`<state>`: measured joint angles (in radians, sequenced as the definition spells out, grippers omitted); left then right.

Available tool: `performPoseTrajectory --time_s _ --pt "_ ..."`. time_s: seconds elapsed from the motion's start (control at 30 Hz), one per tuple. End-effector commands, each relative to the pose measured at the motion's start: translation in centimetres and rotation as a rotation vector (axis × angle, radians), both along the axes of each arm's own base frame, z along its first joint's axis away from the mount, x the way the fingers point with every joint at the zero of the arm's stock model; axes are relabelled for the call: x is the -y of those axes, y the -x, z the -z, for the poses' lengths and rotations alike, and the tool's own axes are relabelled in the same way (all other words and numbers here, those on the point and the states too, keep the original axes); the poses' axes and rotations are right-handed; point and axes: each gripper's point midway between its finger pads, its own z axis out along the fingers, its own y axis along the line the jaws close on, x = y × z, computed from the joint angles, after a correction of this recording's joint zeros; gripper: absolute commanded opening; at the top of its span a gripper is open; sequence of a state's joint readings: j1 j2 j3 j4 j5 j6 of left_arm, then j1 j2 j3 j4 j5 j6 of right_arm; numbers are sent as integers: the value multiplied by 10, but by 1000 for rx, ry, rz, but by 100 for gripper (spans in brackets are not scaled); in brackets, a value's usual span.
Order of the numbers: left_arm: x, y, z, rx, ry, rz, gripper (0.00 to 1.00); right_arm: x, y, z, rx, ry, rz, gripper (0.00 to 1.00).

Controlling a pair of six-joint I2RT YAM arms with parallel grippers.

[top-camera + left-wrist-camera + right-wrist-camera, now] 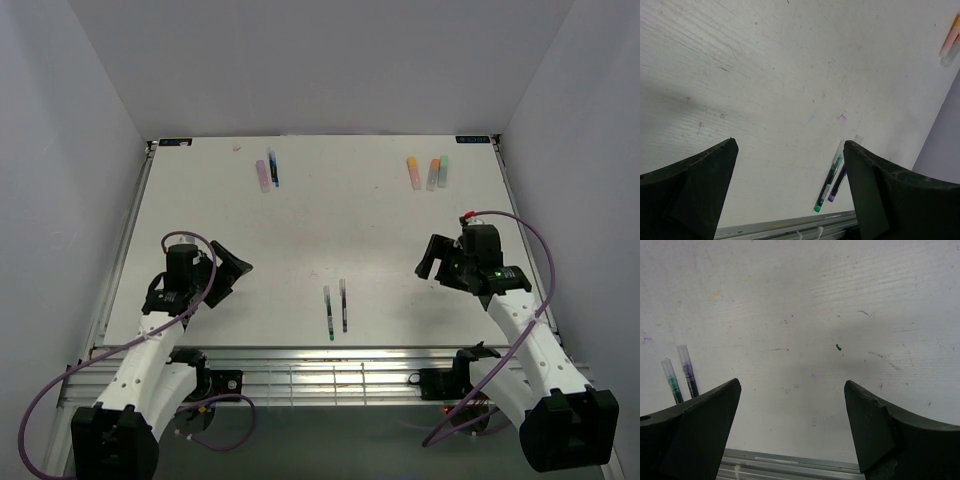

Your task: Open the pen caps

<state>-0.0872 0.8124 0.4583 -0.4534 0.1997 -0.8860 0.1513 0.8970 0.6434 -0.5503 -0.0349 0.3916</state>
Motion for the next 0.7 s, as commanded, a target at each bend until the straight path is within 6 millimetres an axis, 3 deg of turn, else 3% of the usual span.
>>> performPoseTrajectory --time_s 0.0,0.1,0.13,0.17,0.23,0.37,0.5,0.6,0.67 --pt "6 -6 -33 107 -12 79 98 -9 -1 -33 86 -36 -56 90" --pt "5 -7 -41 142 -28 93 98 -34 1 -44 146 -156 -143 90" --pt "6 -8 -44 152 -28 100 98 -38 2 -39 104 -157 -149 90" --pt "7 -7 -45 156 -30 112 98 -53 6 -46 99 -138 -210 90" --pt "10 -7 -45 155 -20 133 98 -73 20 -32 13 -49 -288 90" --pt "19 -7 -43 128 5 182 96 -106 35 -35 -17 -44 -349 90" --pt "38 -2 -40 104 18 221 93 -131 45 -17 -49 5 -389 90" --pt "47 1 -38 99 9 235 93 -149 53 -2 -75 51 -413 98" --pt "51 1 -39 95 15 234 93 -159 54 4 -74 59 -421 88"
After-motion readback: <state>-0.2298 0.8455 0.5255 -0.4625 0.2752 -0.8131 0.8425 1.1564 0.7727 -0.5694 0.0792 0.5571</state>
